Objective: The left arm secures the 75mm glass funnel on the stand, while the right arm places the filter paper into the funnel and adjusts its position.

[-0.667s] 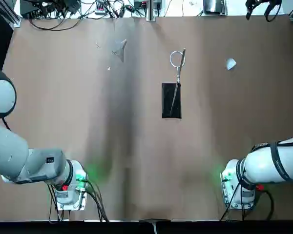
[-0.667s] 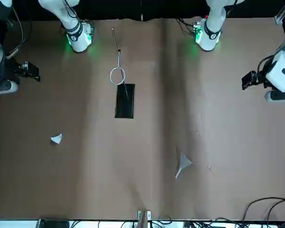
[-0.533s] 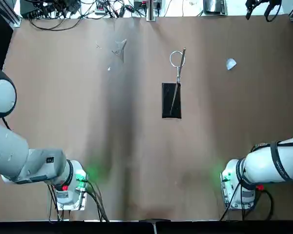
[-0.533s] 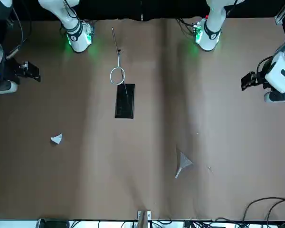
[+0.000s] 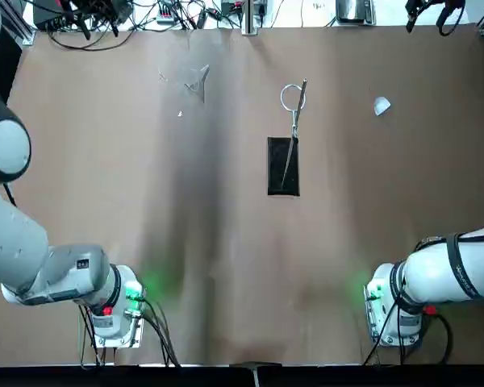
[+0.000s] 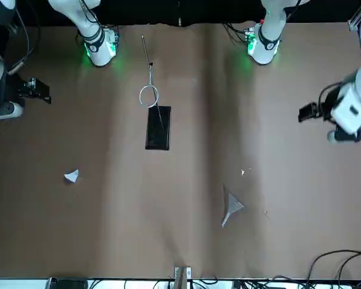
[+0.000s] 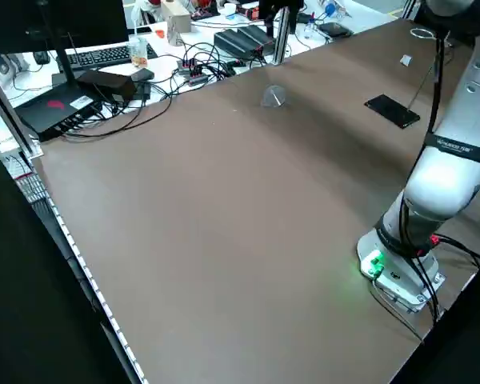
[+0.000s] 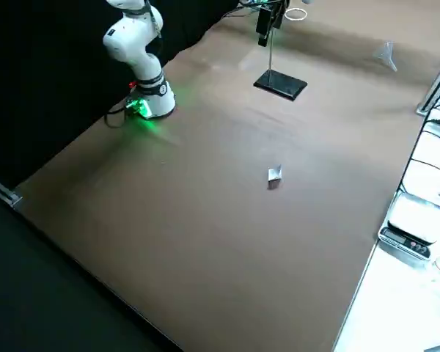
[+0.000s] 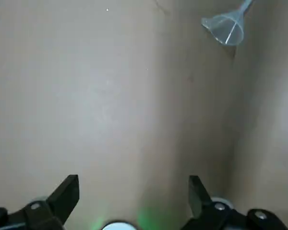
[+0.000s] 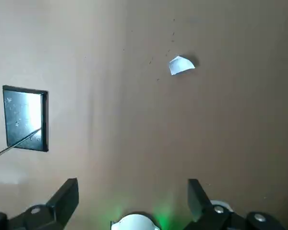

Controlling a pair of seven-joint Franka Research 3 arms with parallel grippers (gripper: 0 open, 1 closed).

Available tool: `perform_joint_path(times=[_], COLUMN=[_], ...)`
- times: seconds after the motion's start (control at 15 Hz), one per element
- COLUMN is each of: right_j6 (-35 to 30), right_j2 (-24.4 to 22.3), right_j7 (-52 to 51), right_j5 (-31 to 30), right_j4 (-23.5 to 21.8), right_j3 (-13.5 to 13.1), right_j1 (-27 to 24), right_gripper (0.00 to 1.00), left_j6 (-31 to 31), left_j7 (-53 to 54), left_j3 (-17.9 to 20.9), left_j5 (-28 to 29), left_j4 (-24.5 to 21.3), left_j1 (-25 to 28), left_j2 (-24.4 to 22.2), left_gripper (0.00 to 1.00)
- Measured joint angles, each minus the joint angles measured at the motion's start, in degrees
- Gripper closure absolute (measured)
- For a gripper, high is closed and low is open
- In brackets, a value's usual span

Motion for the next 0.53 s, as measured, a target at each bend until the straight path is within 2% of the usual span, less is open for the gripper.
perform_joint_path(times=[0.2, 0.33, 0.53], right_j6=[0.0, 0.1, 0.6], right_j2=[0.0, 0.7, 2.4], right_j7=[0.0, 0.0, 0.0], right_j5=[0.0, 0.2, 0.3], right_j4=[-0.1, -0.2, -0.2], right_j3=[0.0, 0.1, 0.1], right_j1=[0.0, 0.0, 0.0], right_gripper=[0.0, 0.0, 0.0], left_j6=[5.5, 9.3, 17.9], left_j7=[0.0, 0.0, -2.7], left_j3=[0.1, 0.1, 0.0], left_j5=[-2.3, -6.2, -10.2], left_j4=[-0.4, -0.8, -4.4], left_j1=[3.7, 5.8, 6.2], left_j2=[5.5, 8.9, 11.5], left_gripper=[0.0, 0.0, 0.0])
